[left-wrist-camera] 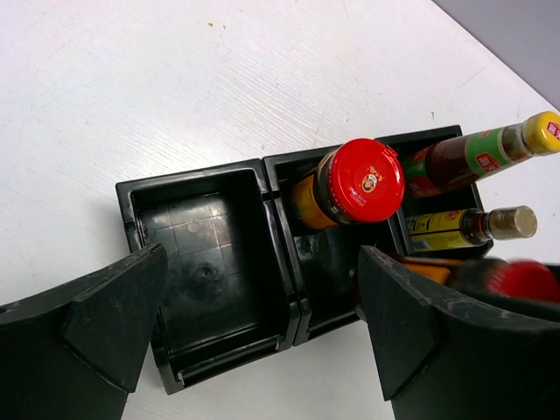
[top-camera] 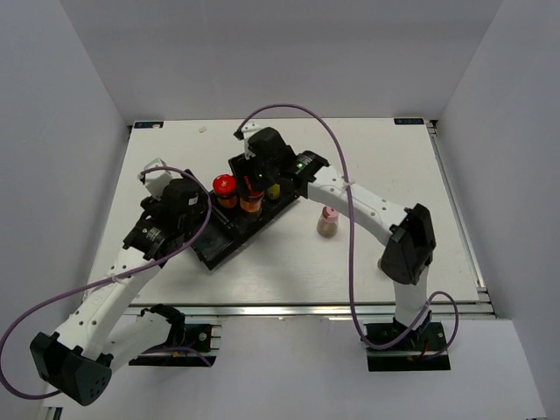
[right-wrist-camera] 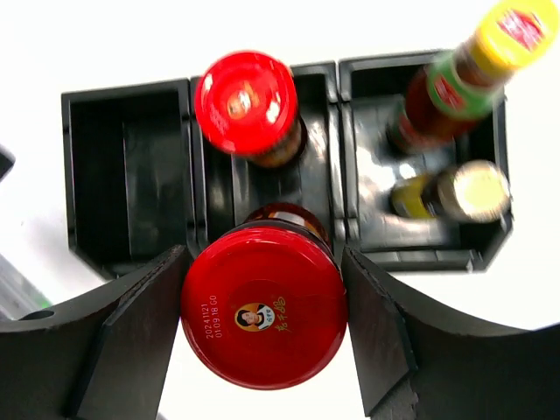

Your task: Organize the condiment bottles

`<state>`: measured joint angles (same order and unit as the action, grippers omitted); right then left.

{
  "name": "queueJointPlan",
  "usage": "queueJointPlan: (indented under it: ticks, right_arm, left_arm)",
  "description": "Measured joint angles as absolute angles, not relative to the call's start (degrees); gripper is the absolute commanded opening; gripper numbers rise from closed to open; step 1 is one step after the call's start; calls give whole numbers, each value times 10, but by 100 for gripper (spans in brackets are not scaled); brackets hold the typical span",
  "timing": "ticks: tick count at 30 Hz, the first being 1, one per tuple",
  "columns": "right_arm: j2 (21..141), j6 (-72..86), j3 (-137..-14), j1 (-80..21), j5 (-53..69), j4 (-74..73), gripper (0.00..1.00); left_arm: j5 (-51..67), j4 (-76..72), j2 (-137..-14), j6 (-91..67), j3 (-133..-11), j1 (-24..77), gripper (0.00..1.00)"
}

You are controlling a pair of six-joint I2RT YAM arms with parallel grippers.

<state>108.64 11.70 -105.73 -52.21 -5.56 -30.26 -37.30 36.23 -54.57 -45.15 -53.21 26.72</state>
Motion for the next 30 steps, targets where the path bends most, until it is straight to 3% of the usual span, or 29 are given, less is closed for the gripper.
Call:
queueJointPlan:
  ticks: [13, 18, 30]
  right_arm:
    - [1157, 115, -1067, -522, -54, -256, 9]
    - [1160, 115, -1040, -522, -55, -222, 21]
    - [1165, 116, -1005, -523, -54, -200, 80]
  left_arm:
    - [-377, 361, -532, -453, -528, 267, 98]
    - [-375, 360, -530, -453, -525, 267, 98]
    - [-363, 360, -530, -455, -521, 267, 98]
